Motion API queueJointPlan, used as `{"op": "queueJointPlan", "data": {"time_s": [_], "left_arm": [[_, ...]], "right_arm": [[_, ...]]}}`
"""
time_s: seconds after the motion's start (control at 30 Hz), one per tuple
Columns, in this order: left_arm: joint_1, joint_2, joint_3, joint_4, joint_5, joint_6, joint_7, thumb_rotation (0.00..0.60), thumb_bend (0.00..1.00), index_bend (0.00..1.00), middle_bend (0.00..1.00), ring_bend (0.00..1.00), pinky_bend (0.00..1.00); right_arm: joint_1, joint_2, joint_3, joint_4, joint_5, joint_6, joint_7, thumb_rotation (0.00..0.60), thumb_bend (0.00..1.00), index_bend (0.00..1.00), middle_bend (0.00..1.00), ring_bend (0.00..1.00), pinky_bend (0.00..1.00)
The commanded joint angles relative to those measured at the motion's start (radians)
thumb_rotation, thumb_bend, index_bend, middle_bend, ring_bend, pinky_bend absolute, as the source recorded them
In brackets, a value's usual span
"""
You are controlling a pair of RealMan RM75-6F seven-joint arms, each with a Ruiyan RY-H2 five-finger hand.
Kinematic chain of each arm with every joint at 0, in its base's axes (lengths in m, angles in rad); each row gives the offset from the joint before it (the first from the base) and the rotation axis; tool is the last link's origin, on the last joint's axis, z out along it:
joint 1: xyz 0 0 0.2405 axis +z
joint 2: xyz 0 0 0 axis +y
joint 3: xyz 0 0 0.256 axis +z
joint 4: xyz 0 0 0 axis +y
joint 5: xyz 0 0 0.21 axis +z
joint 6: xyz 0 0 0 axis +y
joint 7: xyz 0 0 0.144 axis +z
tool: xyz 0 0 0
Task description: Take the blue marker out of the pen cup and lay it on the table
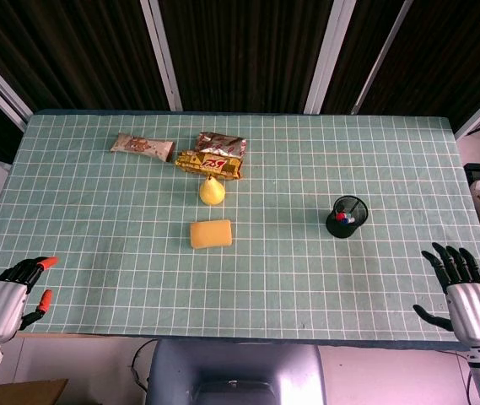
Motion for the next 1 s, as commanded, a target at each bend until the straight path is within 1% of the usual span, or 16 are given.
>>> {"op": "queueJointPlan", "data": {"time_s": [0.03,0.43,0.53,0.63,0.73,0.8,0.83,0.9,0.93,1.0], "left_arm": [[0.000,0.000,0.001,-0.001,0.000,-0.001,0.001,0.600,0.48,0.23,0.23,0.22,0.39],[-0.006,0.002,0.000,0.007,0.006,-0.001,-0.024,0.600,0.48,0.23,0.23,0.22,0.39],[-0.008,0.008,0.001,0.009,0.002,-0.008,-0.044,0.600,0.48,0.23,0.23,0.22,0.39],[-0.002,0.013,0.003,0.010,0.013,0.012,-0.060,0.600,0.48,0.23,0.23,0.22,0.39],[0.005,0.015,0.005,0.014,0.025,0.032,-0.075,0.600,0.48,0.23,0.23,0.22,0.39],[0.006,0.015,0.006,0.017,0.030,0.037,-0.081,0.600,0.48,0.23,0.23,0.22,0.39],[0.006,0.015,0.007,0.018,0.031,0.037,-0.082,0.600,0.48,0.23,0.23,0.22,0.39],[0.006,0.016,0.008,0.019,0.033,0.036,-0.086,0.600,0.48,0.23,0.23,0.22,0.39],[0.005,0.016,0.010,0.019,0.035,0.035,-0.087,0.600,0.48,0.23,0.23,0.22,0.39],[0.005,0.017,0.012,0.020,0.040,0.036,-0.088,0.600,0.48,0.23,0.23,0.22,0.39]], "right_arm": [[-0.001,0.001,0.000,0.000,0.001,0.000,-0.001,0.600,0.28,0.26,0.17,0.10,0.02],[0.006,-0.008,0.010,-0.002,0.009,-0.006,-0.015,0.600,0.28,0.25,0.17,0.10,0.05],[0.014,-0.013,0.023,-0.007,0.016,-0.007,-0.021,0.600,0.28,0.25,0.17,0.10,0.09],[0.028,-0.008,0.044,-0.020,0.018,-0.006,-0.032,0.600,0.28,0.25,0.17,0.12,0.18],[0.048,0.001,0.072,-0.042,0.030,-0.010,-0.035,0.600,0.28,0.25,0.24,0.25,0.31],[0.068,0.008,0.096,-0.061,0.046,-0.026,-0.035,0.600,0.28,0.26,0.34,0.40,0.44],[0.079,0.010,0.106,-0.069,0.054,-0.035,-0.032,0.600,0.28,0.27,0.38,0.46,0.49],[0.101,0.010,0.127,-0.084,0.074,-0.057,-0.028,0.600,0.28,0.33,0.54,0.67,0.66],[0.116,0.007,0.140,-0.089,0.087,-0.072,-0.023,0.600,0.28,0.34,0.58,0.72,0.70],[0.144,-0.005,0.163,-0.089,0.111,-0.101,-0.017,0.600,0.28,0.41,0.74,0.89,0.84]]}}
